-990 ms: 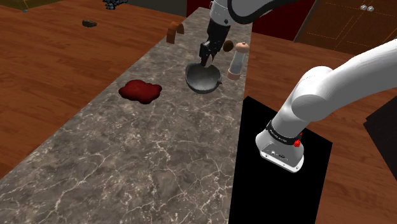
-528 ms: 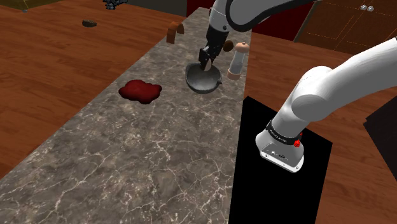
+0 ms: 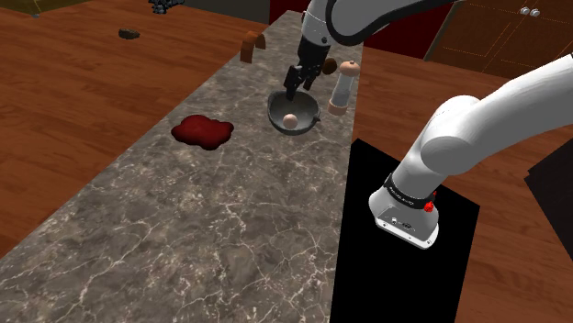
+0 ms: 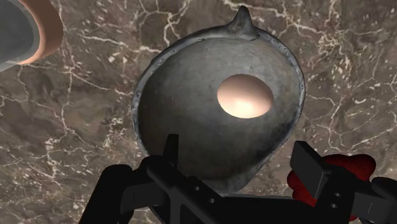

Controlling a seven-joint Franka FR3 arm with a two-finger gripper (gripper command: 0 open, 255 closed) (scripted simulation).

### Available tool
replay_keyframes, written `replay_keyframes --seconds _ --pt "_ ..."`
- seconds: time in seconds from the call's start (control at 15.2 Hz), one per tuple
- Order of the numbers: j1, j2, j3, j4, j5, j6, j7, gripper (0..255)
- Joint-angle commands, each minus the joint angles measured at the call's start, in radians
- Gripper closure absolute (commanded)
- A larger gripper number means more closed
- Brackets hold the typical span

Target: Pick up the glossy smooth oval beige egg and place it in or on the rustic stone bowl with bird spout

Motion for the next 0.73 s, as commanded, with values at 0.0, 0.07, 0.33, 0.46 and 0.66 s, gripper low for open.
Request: replay_keyframes --seconds 0.0,0.07,0.33,0.46,0.66 --pt "0.0 0.0 0.0 0.0 0.0 0.0 0.0 0" --pt "0.0 -0.022 -0.003 0.018 -0.002 -0.041 0.0 0" --pt "-0.002 -0.074 -0.009 0.077 -0.006 -0.151 0.001 0" --pt "-0.002 -0.074 -0.009 0.077 -0.006 -0.151 0.001 0" --pt "-0.002 -0.074 -0.009 0.077 -0.006 -0.151 0.001 0"
